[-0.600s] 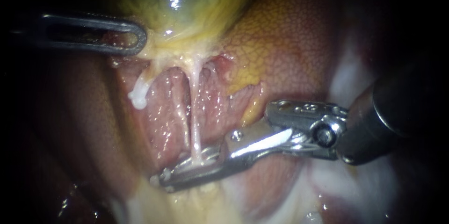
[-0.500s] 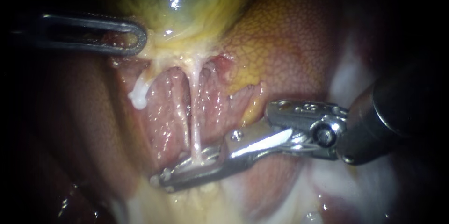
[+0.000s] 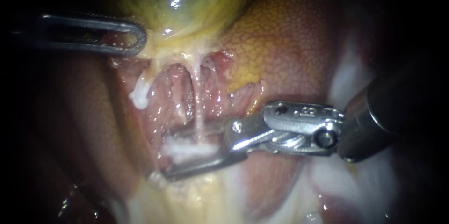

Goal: Going back first clip right tube

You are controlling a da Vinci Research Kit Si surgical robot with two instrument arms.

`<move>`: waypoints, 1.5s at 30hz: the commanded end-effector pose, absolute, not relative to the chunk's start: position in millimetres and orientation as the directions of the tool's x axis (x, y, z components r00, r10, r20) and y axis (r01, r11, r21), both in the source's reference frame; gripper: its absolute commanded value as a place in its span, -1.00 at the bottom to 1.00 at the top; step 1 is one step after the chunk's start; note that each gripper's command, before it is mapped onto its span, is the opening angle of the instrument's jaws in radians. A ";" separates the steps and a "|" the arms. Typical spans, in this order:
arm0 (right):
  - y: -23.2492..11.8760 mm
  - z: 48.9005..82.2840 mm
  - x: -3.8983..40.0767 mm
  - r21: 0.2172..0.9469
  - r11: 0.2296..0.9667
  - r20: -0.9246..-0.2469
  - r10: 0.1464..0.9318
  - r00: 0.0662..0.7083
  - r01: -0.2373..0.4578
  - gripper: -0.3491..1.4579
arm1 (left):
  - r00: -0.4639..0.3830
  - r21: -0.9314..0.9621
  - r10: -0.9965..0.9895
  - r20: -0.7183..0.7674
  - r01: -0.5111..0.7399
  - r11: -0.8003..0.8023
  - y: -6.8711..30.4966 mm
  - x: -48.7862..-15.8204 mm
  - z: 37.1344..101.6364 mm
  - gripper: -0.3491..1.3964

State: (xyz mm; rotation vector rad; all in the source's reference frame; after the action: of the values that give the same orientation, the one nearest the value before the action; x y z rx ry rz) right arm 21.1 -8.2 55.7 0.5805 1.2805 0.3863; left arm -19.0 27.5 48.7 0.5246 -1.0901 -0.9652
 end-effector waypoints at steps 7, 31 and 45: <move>-8.6 54.8 17.7 0.525 0.850 -0.826 0.502 0.255 0.028 -0.06 | 0.136 0.768 -0.857 0.498 0.390 0.508 27.5 -19.0 48.6 -1.00; -5.3 48.3 7.8 0.363 0.932 -0.847 0.334 0.414 -0.009 -0.06 | 0.135 0.766 -0.856 0.500 0.392 0.509 27.3 -19.3 48.9 -1.00; -5.2 48.5 7.8 0.364 0.931 -0.836 0.333 0.437 -0.012 -0.06 | 0.141 0.758 -0.848 0.510 0.391 0.521 26.6 -22.0 52.8 -1.00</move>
State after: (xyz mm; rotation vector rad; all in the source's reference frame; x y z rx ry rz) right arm 7.8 -5.2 48.4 0.3263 1.1022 0.2194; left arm -22.2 26.7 53.0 0.5113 -1.0936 -0.9523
